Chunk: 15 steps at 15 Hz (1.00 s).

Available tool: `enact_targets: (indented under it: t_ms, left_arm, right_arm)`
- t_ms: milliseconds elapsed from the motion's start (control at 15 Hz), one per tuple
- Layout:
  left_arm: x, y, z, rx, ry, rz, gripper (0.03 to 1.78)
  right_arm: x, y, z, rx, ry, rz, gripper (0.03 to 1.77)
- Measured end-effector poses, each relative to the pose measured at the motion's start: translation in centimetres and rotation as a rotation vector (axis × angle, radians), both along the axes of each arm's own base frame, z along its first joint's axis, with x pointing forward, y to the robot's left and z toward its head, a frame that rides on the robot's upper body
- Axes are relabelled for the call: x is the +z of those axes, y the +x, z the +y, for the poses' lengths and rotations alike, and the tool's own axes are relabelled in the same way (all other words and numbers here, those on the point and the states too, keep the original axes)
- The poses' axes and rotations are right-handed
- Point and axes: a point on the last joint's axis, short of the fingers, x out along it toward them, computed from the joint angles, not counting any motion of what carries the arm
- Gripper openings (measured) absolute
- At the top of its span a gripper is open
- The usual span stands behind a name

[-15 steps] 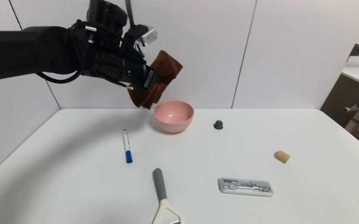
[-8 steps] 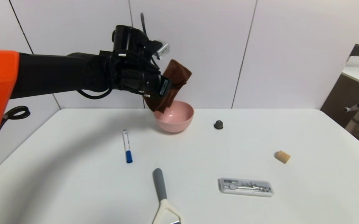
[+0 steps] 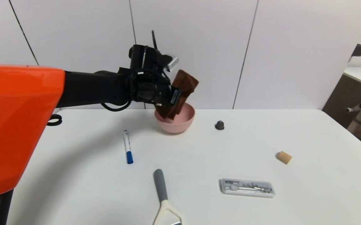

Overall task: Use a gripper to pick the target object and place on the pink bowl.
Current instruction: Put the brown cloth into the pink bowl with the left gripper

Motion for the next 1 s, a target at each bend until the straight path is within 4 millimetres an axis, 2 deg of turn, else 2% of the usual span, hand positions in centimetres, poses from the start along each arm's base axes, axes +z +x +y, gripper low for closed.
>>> enact_targets:
  t_ms: [333, 600, 1000]
  left_arm:
    - [-1.2, 0.6, -0.3, 0.010, -0.009, 0.035, 0.37]
    - [-1.4, 0.8, -0.6, 0.010, -0.017, 0.030, 0.90]
    - [-0.3, 0.5, -0.8, 0.001, -0.028, -0.003, 1.33]
  right_arm:
    - [0.0, 0.0, 0.0, 0.000, 0.000, 0.000, 1.71]
    - [0.0, 0.0, 0.0, 0.000, 0.000, 0.000, 1.71]
    - [0.0, 0.0, 0.0, 0.000, 0.000, 0.000, 1.71]
